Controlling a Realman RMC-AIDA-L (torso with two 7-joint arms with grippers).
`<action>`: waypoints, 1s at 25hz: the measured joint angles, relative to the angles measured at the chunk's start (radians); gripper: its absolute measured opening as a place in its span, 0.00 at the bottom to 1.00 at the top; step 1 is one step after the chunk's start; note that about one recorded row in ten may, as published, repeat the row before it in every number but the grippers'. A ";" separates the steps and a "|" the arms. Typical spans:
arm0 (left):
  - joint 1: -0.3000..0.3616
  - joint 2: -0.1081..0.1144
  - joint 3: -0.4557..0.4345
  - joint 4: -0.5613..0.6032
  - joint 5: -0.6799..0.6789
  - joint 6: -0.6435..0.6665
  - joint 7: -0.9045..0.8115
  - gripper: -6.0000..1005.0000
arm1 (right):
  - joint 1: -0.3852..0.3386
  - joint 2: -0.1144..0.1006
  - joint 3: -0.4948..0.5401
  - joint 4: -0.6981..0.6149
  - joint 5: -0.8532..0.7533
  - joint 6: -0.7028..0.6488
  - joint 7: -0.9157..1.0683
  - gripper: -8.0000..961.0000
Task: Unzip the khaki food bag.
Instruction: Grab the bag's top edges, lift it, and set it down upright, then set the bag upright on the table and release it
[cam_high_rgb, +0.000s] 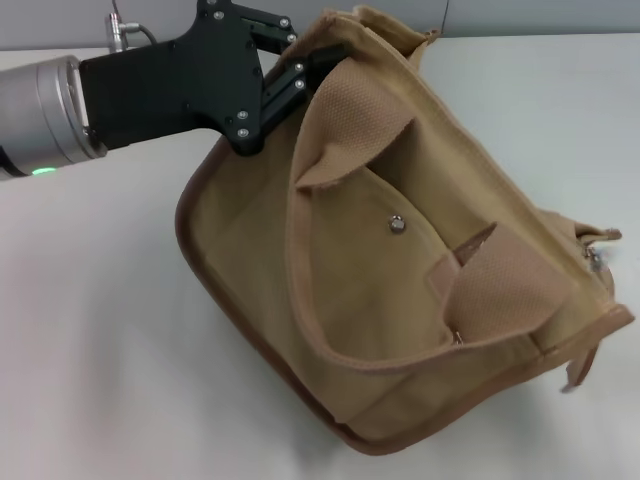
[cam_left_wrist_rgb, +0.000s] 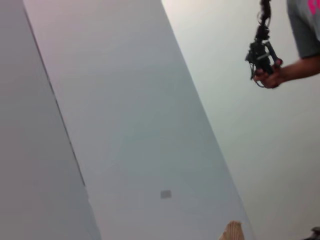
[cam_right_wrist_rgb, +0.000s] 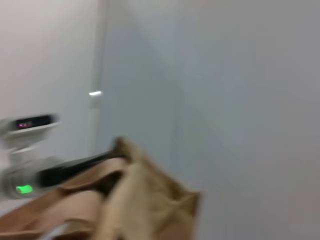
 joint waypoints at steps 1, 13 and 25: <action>0.000 0.000 0.000 0.000 0.000 0.000 0.000 0.06 | 0.000 0.000 0.000 0.000 0.000 0.000 0.000 0.02; 0.004 0.003 0.001 -0.023 -0.007 0.004 0.016 0.06 | 0.092 -0.008 0.018 -0.024 -0.171 0.100 0.022 0.41; 0.008 0.002 0.001 -0.020 -0.007 0.015 0.016 0.06 | 0.076 -0.013 0.141 -0.021 -0.275 -0.002 0.039 0.78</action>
